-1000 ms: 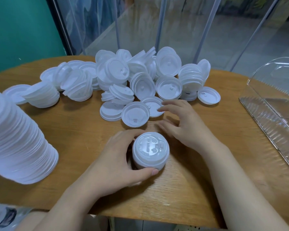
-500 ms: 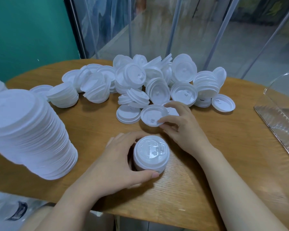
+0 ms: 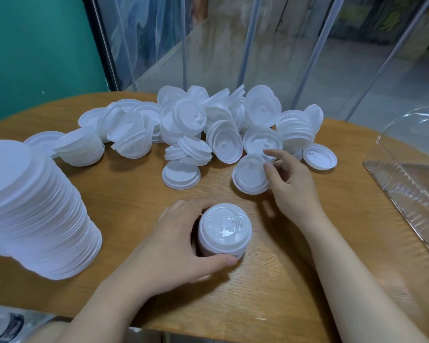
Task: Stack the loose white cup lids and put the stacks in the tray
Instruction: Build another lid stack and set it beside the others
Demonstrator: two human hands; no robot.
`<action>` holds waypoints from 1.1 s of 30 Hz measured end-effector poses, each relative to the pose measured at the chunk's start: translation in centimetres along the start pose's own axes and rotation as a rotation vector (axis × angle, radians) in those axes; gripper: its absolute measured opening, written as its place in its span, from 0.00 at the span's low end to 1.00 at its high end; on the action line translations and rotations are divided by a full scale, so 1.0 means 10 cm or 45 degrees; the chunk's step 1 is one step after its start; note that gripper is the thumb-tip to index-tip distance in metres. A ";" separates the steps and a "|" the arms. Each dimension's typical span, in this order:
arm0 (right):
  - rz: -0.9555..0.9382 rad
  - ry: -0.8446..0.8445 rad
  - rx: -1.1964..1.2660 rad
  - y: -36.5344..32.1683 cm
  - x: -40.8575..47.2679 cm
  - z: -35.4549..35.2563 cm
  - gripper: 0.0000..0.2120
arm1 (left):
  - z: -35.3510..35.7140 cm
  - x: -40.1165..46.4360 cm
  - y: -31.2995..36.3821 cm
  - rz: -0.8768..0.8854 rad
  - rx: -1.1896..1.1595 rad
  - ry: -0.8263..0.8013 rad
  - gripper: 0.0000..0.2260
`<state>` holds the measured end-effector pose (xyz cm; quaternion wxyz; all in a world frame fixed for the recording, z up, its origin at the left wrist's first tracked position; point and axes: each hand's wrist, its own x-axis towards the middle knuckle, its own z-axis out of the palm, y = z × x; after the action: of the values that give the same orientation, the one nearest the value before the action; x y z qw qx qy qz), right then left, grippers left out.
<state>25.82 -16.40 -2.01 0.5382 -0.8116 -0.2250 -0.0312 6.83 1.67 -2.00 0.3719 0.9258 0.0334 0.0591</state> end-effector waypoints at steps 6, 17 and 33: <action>0.101 -0.133 -0.221 0.02 -0.04 0.00 0.33 | 0.03 0.02 -0.01 0.012 -0.003 -0.001 0.35; 0.035 -0.036 -0.404 -0.09 -0.11 -0.04 0.35 | 0.06 0.05 0.01 -0.001 -0.042 0.022 0.35; 0.087 0.068 0.424 -0.35 -0.42 -0.35 0.08 | 0.25 0.25 0.09 0.012 -0.030 0.108 0.34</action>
<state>21.34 -19.83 1.22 0.6719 -0.7172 -0.1849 0.0031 9.64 -0.43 -3.01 0.3808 0.9181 0.0440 0.1006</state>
